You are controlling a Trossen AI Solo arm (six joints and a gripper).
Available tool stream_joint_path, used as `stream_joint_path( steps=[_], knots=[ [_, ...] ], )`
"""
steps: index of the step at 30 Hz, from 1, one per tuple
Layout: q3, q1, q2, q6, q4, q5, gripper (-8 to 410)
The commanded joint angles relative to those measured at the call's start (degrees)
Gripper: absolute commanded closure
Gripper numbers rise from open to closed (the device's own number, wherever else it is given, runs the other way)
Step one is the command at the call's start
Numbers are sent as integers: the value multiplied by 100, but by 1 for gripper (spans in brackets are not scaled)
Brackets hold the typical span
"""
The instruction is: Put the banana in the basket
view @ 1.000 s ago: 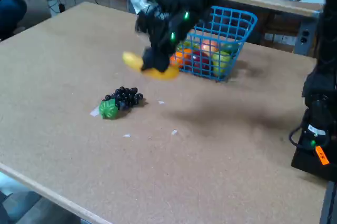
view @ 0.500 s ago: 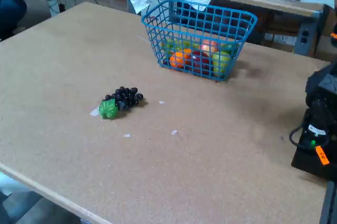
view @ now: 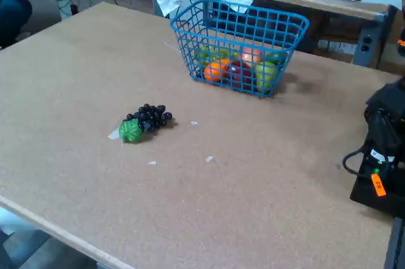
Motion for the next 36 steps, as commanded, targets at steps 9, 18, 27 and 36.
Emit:
stream_joint_path(
  steps=[9,18,27,36],
  knots=[
    [7,-1294,1773,518,570,-634,403],
    [7,-1300,2684,925,754,-1045,402],
    [7,-1300,2852,1200,782,-1270,402],
    [7,-1300,2852,1427,785,-1644,378]
  ],
)
